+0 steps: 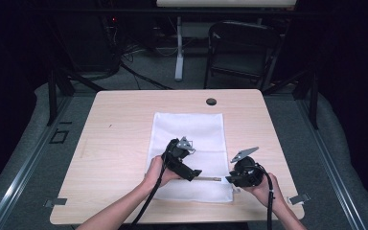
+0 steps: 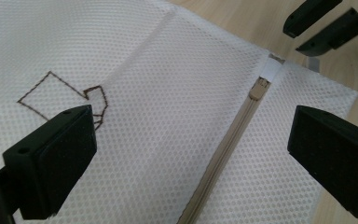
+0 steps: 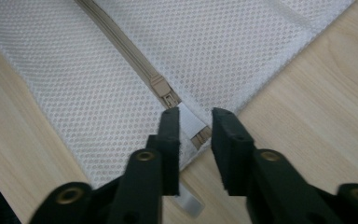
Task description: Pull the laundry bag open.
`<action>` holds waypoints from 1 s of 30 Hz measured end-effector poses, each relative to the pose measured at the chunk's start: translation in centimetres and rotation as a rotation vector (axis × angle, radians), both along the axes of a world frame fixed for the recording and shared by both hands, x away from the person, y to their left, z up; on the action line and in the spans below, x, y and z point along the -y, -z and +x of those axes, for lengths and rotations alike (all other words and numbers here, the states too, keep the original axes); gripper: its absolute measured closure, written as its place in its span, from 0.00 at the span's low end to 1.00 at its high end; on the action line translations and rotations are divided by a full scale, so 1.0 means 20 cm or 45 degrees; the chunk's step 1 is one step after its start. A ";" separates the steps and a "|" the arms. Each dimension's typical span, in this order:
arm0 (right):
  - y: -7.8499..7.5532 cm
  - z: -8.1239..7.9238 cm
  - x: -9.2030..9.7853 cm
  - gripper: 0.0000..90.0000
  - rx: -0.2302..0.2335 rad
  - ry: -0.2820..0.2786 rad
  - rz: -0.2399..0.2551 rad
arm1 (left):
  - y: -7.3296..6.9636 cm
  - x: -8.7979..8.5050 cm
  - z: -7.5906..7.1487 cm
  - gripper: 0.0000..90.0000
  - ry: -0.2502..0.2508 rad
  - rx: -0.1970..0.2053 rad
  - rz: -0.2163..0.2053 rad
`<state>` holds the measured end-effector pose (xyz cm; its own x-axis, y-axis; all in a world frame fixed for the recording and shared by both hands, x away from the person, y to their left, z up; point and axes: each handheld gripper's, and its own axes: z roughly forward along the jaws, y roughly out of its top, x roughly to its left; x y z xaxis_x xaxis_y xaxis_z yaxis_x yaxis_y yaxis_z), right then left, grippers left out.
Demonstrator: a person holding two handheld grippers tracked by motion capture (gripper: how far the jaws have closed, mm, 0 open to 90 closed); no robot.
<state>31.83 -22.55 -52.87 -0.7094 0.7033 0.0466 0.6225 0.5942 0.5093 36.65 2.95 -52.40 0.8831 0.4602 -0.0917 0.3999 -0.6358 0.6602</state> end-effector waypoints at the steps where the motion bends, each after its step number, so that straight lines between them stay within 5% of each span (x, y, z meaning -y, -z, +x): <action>1: 0.00 0.00 0.00 0.89 -0.004 -0.007 0.011 | 0.01 0.01 0.00 0.03 0.036 -0.016 -0.024; 5: 0.03 0.01 -0.03 0.97 -0.016 -0.016 0.008 | 0.06 0.04 0.00 0.09 0.115 -0.021 -0.027; 17: 0.10 0.04 -0.04 1.00 -0.040 0.005 -0.013 | 0.11 0.12 -0.01 0.19 0.196 -0.022 -0.006; 26: 0.11 0.05 -0.04 1.00 -0.055 -0.002 -0.005 | 0.16 0.21 -0.01 0.41 0.299 -0.031 -0.008; 30: 0.13 0.05 -0.04 1.00 -0.071 -0.004 -0.019 | 0.18 0.25 -0.02 0.50 0.287 -0.023 0.055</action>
